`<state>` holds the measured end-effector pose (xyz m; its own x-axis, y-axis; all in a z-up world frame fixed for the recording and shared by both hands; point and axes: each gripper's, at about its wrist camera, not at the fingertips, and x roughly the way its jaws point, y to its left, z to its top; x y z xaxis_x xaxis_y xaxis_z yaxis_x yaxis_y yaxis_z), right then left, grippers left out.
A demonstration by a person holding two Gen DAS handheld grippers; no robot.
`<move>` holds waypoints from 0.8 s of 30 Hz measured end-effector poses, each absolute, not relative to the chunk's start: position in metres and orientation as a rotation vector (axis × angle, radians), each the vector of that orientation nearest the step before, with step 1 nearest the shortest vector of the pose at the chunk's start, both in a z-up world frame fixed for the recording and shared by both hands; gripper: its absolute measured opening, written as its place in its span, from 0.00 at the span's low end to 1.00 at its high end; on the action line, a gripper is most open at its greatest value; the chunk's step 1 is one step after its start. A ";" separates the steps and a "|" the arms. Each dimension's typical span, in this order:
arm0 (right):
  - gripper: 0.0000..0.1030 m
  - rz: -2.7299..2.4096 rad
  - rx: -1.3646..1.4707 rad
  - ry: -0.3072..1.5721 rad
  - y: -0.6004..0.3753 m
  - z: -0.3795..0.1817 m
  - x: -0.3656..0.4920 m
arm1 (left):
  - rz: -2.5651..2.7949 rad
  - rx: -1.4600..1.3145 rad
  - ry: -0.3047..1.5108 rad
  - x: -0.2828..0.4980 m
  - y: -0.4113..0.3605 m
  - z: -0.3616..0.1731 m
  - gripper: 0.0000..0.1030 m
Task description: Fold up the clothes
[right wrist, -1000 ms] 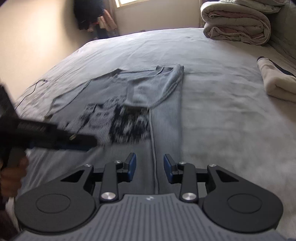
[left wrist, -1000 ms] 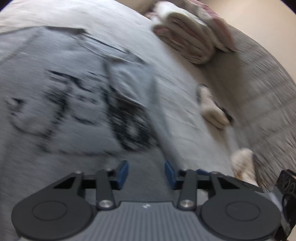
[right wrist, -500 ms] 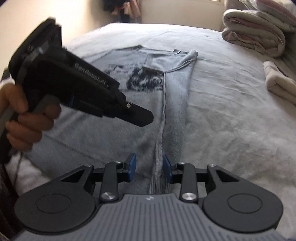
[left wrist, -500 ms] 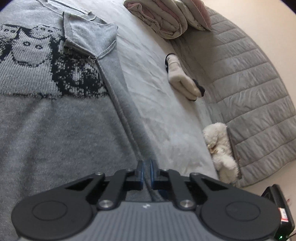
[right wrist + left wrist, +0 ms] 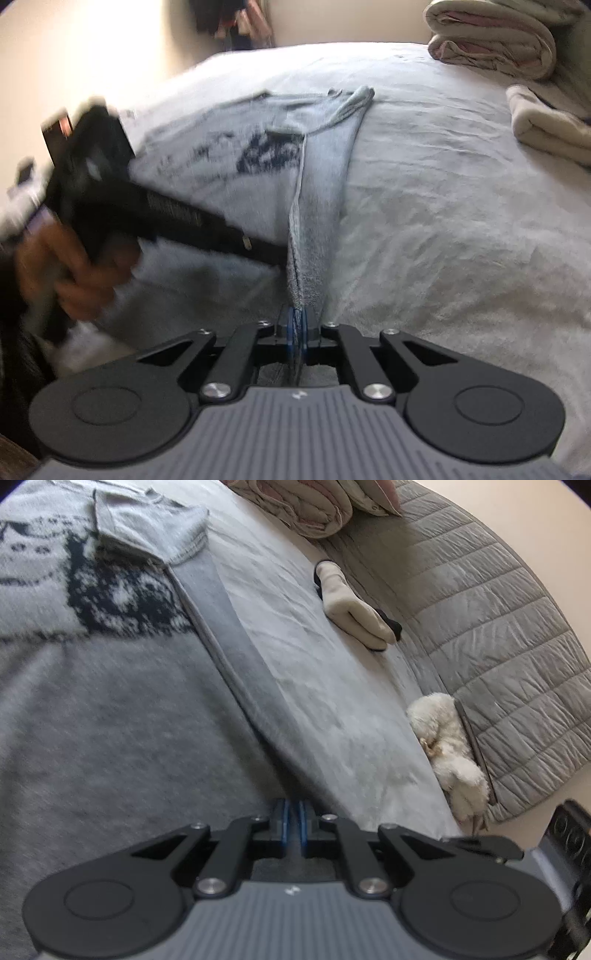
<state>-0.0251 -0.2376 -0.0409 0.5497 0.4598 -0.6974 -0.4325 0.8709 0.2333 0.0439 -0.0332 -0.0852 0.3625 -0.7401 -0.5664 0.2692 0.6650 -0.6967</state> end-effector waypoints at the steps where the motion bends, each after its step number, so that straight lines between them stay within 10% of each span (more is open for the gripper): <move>1: 0.05 0.541 0.075 0.830 -0.242 -0.037 -0.025 | -0.703 -0.549 1.009 0.043 -0.034 -0.087 0.06; 12: 0.05 0.618 0.185 0.847 -0.232 -0.021 -0.019 | -0.972 -0.478 1.172 0.030 -0.039 -0.089 0.08; 19: 0.05 0.672 0.191 0.841 -0.225 -0.018 -0.021 | -1.037 -0.411 1.165 0.024 -0.003 -0.068 0.62; 24: 0.05 0.676 0.173 0.867 -0.216 -0.022 -0.018 | -0.928 -0.524 1.090 0.051 0.029 -0.056 0.66</move>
